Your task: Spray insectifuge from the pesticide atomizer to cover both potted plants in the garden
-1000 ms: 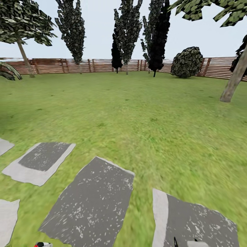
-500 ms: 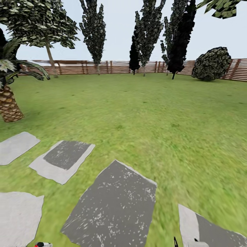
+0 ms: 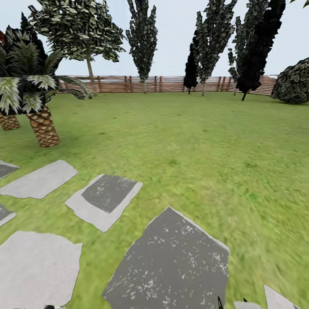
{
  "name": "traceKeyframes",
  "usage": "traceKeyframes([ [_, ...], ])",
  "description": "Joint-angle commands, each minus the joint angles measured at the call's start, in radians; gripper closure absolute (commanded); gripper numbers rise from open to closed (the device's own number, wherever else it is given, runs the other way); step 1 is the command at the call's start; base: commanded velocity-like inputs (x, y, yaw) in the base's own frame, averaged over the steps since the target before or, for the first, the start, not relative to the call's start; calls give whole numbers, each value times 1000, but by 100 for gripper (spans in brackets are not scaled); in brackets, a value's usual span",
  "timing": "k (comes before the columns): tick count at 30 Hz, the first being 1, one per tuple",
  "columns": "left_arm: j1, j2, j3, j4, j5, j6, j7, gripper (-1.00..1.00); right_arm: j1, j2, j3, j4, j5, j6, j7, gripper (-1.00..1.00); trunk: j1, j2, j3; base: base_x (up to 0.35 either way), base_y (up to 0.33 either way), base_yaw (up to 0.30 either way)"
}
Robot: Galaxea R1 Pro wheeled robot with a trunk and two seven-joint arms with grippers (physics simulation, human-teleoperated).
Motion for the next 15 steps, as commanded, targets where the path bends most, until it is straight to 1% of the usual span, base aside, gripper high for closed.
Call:
traceKeyframes([
  [1, -1, 0, 2, 2, 6, -3, -7, 100, 0, 0, -4, 0, 11, -2, -6, -100, 0, 0, -1, 220, 259, 277],
  [15, -1, 0, 2, 1, 7, -3, -7, 100, 0, 1, -4, 0, 11, -2, -6, -100, 0, 0, -1, 220, 259, 277],
])
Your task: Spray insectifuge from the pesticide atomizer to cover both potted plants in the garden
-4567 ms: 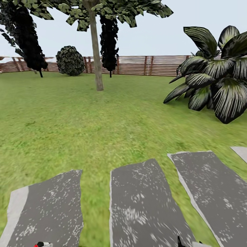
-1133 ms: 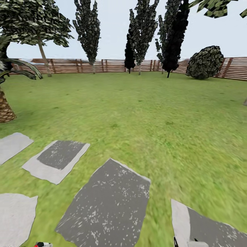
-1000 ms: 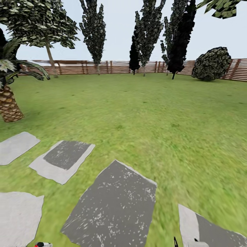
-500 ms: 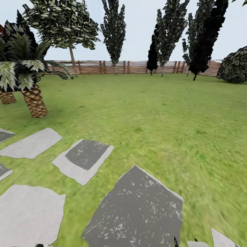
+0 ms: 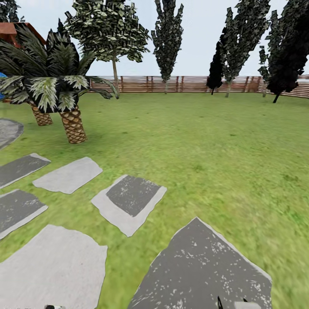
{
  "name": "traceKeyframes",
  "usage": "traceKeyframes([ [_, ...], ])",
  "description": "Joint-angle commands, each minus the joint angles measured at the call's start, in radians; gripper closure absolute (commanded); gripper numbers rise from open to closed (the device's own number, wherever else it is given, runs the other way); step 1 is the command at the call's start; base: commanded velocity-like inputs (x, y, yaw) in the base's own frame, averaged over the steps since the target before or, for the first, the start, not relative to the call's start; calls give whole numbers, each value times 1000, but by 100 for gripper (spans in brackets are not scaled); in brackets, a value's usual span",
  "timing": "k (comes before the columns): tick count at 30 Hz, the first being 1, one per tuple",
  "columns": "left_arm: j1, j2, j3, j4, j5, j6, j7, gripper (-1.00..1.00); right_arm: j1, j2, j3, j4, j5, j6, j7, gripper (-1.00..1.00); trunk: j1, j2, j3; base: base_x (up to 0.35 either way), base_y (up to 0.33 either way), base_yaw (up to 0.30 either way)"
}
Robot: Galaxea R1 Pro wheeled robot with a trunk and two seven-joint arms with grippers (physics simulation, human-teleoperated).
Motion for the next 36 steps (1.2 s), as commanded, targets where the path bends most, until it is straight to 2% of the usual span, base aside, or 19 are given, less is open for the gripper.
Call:
traceKeyframes([
  [1, -1, 0, 3, 2, 6, -3, -7, 100, 0, 0, -3, 0, 11, -2, -6, -100, 0, 0, -1, 220, 259, 277],
  [24, -1, 0, 3, 2, 6, -3, -7, 100, 0, 0, -4, -2, 11, -4, -8, -100, 0, 0, -1, 234, 252, 278],
  [30, -1, 0, 3, 2, 6, -3, -7, 100, 0, 14, -4, -3, 11, -5, -13, -100, 0, 0, -1, 242, 246, 280],
  [36, -1, 0, 3, 2, 6, -3, -7, 100, 0, 16, -4, -3, 11, -5, -14, -100, 0, 0, -1, 242, 246, 280],
])
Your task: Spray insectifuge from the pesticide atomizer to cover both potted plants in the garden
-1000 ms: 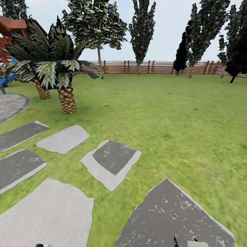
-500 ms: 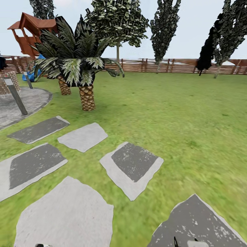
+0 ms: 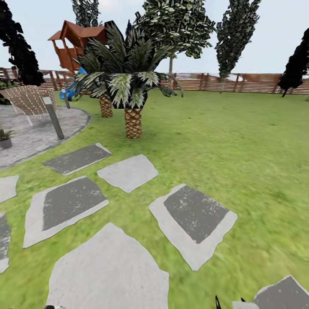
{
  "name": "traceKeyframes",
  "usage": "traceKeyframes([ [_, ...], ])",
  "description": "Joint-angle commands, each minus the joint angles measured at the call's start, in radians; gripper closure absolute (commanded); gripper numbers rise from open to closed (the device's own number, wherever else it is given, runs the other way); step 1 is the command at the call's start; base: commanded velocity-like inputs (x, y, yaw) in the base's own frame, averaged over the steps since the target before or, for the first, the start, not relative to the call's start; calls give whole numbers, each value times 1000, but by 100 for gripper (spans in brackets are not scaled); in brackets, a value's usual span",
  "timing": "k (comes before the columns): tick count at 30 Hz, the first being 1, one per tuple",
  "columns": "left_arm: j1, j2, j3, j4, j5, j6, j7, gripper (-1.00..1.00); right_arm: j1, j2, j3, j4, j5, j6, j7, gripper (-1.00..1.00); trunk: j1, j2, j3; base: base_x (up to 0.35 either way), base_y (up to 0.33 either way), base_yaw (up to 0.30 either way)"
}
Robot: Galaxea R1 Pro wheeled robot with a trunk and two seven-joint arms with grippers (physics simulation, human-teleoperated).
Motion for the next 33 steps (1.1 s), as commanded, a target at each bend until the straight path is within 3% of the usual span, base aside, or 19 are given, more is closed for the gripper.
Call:
traceKeyframes([
  [1, -1, 0, 3, 2, 6, -2, -7, 100, 0, 1, -4, 0, 11, -2, -6, -100, 0, 0, -1, 242, 246, 280],
  [7, -1, 0, 3, 3, 6, -3, -7, 100, 0, 12, -4, -5, 11, -2, -7, -100, 0, 0, -1, 242, 246, 280],
  [33, -1, 0, 3, 3, 6, -4, -7, 100, 0, 13, -5, -6, 11, -2, -7, -100, 0, 0, -1, 259, 237, 280],
])
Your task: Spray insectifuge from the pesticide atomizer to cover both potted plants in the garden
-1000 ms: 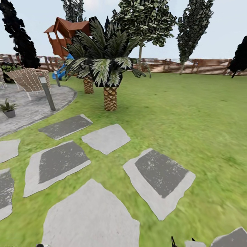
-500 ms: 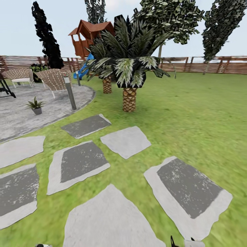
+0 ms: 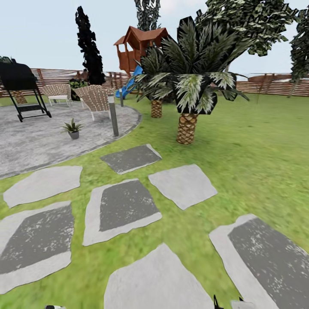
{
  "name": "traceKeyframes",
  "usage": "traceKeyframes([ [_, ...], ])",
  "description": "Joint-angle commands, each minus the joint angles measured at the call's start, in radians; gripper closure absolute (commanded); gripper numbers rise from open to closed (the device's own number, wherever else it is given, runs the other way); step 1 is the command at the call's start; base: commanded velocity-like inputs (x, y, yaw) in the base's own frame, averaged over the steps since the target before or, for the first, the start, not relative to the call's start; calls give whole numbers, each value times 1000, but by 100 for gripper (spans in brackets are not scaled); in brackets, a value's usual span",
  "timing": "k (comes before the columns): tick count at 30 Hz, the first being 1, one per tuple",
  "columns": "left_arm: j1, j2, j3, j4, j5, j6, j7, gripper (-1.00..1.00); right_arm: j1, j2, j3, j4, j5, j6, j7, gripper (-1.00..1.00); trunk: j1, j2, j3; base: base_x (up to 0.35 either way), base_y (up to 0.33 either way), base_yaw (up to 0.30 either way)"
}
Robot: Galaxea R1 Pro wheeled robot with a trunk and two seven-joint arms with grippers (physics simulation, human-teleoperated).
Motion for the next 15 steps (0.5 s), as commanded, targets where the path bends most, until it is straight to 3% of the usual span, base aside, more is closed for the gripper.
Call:
traceKeyframes([
  [1, -1, 0, 3, 1, 6, -3, -7, 100, 0, 0, -4, 0, 11, -2, -6, -100, 0, 0, -1, 283, 220, 280],
  [15, -1, 0, 3, 1, 6, -3, -7, 100, 0, 2, -2, 0, 11, -2, -47, -100, 0, 0, -1, 284, 213, 280],
])
